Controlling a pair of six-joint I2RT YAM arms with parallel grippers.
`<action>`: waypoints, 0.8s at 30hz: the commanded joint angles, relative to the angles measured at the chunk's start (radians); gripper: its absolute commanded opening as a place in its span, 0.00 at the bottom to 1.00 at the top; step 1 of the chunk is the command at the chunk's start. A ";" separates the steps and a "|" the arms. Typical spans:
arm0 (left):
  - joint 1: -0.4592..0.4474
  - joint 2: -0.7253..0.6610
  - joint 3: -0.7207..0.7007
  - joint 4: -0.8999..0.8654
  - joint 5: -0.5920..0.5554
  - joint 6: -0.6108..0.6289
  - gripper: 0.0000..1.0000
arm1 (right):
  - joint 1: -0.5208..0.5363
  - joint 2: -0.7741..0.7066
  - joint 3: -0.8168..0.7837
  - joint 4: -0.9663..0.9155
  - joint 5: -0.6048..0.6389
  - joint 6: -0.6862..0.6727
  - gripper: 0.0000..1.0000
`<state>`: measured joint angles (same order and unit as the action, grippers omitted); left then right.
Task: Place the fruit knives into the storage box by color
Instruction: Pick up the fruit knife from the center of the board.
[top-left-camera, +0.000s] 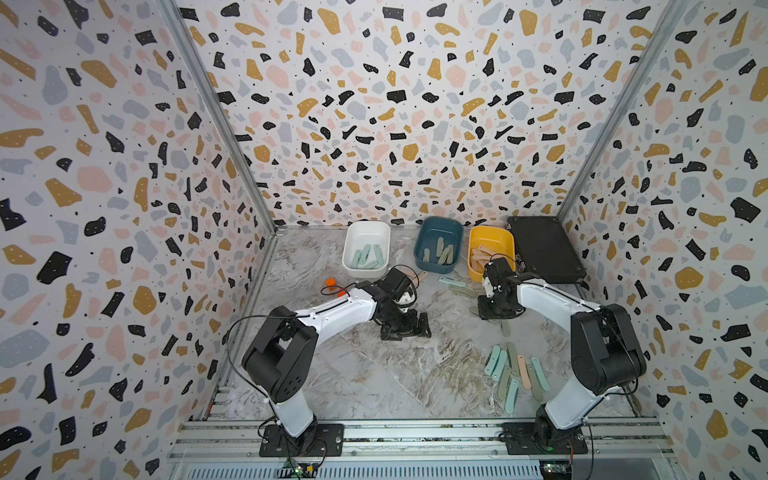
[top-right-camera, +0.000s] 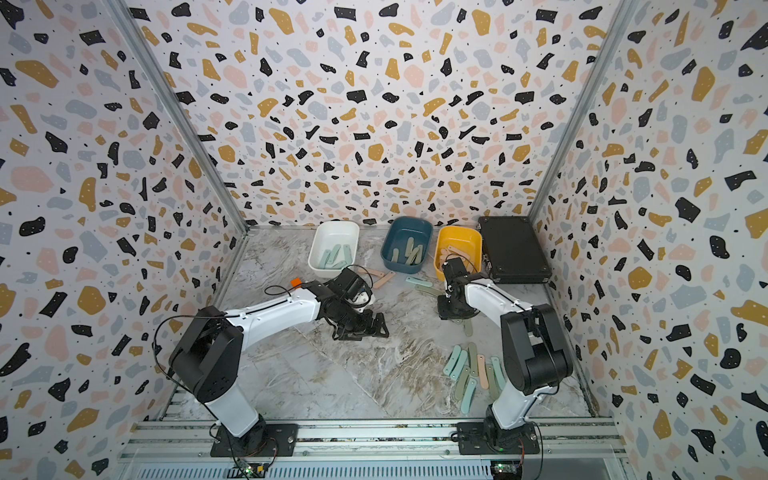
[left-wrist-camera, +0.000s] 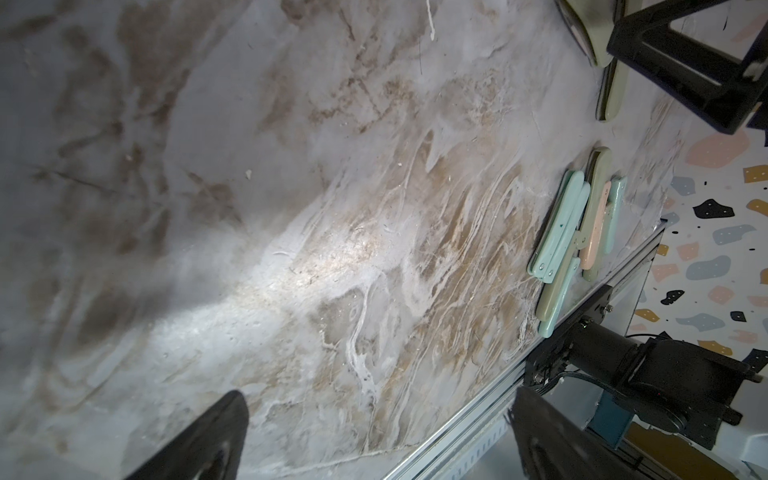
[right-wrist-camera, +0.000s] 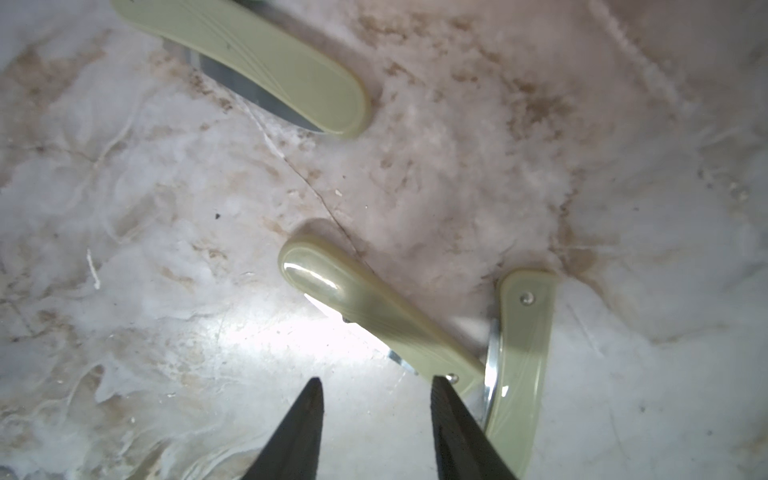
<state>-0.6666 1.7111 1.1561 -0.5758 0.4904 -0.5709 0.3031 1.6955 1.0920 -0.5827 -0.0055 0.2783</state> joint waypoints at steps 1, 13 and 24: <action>-0.005 -0.030 -0.007 0.013 0.014 -0.004 0.99 | -0.004 0.053 0.039 -0.025 0.008 -0.001 0.55; -0.005 -0.025 -0.003 0.013 0.012 0.005 0.99 | 0.003 0.007 -0.116 -0.001 -0.020 0.032 0.47; -0.004 -0.030 -0.009 0.010 0.008 0.005 0.99 | 0.046 -0.044 -0.119 -0.025 -0.088 0.063 0.40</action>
<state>-0.6685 1.7092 1.1522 -0.5735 0.4904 -0.5705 0.3248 1.6772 1.0008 -0.5262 -0.0269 0.3149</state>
